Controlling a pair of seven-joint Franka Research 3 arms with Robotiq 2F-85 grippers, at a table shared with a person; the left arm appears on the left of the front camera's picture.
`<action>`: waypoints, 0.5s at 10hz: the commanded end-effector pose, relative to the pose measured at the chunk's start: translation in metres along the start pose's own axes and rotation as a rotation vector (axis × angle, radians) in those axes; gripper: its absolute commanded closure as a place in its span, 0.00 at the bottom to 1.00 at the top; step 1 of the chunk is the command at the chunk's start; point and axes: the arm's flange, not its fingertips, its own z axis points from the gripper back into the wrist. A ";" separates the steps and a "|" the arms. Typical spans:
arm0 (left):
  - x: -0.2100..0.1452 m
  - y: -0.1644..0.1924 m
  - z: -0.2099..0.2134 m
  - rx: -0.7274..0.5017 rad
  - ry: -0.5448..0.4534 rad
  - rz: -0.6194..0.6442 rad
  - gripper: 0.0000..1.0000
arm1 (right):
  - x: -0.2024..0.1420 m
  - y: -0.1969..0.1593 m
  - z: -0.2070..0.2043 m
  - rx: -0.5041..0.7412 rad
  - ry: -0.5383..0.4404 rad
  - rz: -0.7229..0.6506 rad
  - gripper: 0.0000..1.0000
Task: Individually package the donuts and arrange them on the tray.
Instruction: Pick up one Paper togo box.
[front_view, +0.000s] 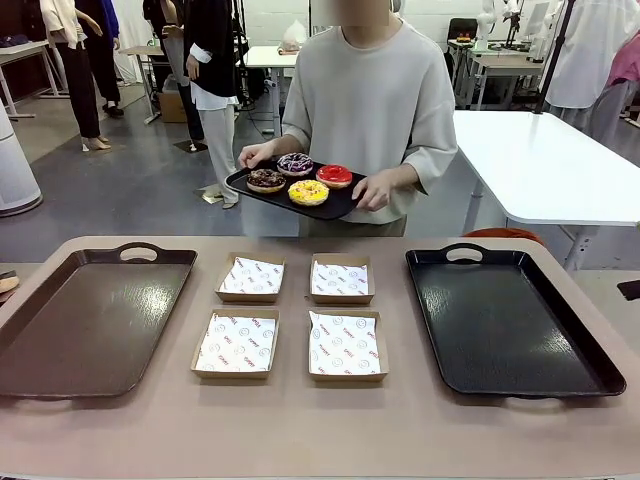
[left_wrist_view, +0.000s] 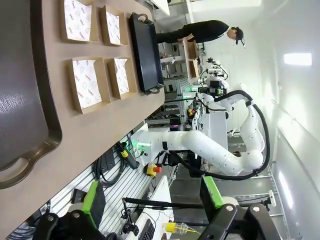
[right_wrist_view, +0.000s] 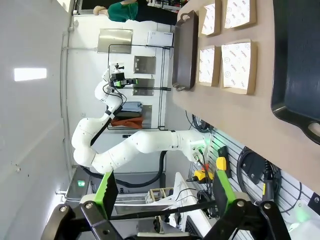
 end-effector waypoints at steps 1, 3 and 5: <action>0.000 -0.002 0.001 -0.008 -0.005 -0.009 0.00 | -0.001 0.000 0.000 0.017 0.004 0.004 0.00; 0.000 -0.002 0.001 -0.008 -0.005 -0.009 0.00 | -0.001 0.000 0.000 0.017 0.004 0.004 0.00; 0.000 -0.002 0.001 -0.008 -0.005 -0.009 0.00 | -0.001 0.000 0.000 0.017 0.004 0.004 0.00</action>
